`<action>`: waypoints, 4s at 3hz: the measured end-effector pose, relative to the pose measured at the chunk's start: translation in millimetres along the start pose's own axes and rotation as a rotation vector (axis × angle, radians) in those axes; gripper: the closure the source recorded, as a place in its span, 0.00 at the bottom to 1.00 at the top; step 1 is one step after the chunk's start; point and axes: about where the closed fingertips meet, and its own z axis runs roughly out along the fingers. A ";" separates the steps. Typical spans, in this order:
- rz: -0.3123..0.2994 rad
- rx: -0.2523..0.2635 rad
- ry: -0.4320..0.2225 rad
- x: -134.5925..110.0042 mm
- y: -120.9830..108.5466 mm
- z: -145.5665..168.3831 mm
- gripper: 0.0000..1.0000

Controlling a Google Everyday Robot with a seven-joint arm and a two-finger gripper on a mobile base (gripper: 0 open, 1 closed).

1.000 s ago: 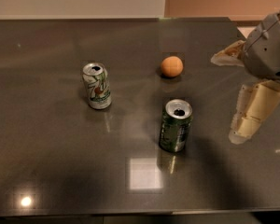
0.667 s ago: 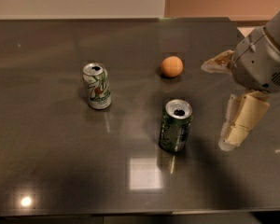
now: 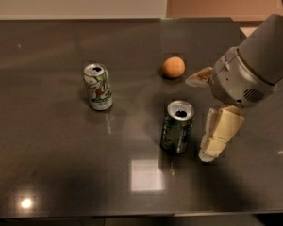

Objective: Move green can near 7up can

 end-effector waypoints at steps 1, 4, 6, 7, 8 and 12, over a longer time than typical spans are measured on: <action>0.010 -0.028 -0.004 -6.2 2.0 15.2 0.00; 0.016 -0.083 -0.001 -22.9 1.7 36.1 0.71; 0.004 -0.077 -0.031 -73.9 -29.2 34.6 1.00; -0.003 -0.069 -0.058 -100.1 -49.0 38.8 1.00; -0.020 -0.067 -0.064 -120.4 -61.8 50.7 1.00; -0.007 -0.053 -0.051 -124.1 -93.0 90.6 0.58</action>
Offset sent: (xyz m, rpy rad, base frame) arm -0.0014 0.0305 -0.0298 0.0082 0.0962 0.0101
